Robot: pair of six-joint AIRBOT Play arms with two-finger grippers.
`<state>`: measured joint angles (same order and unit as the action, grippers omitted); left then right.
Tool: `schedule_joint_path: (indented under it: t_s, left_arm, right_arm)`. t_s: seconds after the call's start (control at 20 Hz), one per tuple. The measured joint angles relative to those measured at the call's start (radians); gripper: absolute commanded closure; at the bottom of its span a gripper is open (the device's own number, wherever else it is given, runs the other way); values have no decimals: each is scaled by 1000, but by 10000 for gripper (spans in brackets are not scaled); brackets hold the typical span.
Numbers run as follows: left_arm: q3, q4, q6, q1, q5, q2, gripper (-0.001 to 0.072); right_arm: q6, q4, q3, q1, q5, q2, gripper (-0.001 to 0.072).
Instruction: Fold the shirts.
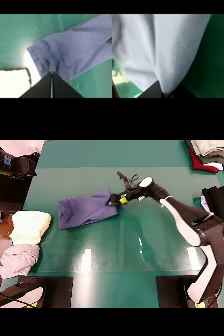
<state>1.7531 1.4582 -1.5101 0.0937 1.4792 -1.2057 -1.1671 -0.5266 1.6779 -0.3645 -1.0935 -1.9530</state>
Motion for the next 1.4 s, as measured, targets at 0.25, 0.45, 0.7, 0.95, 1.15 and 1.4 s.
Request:
schedule_joint_path:
  t_s: [0.25, 0.45, 0.7, 0.95, 1.15, 1.4]
  left_arm:
    - [0, 0, 0, 0, 3, 0, 682]
    - [0, 0, 0, 0, 11, 0, 682]
    - [0, -14, 0, 0, 52, 0, 682]
    - [0, -61, -2, 0, 87, 0, 682]
    - [0, -105, -3, 0, 98, 0, 682]
    - [0, -127, -20, 0, 103, 0, 682]
  right_arm:
    - [18, -56, 0, 154, -3, 188, 698]
    - [21, -134, 0, 346, 13, 304, 698]
    - [27, -172, 21, 624, 62, 347, 698]
    - [50, -180, 156, 845, 72, 286, 698]
    - [69, -182, 300, 950, 69, 203, 698]
    - [117, -181, 363, 1018, 84, 155, 698]
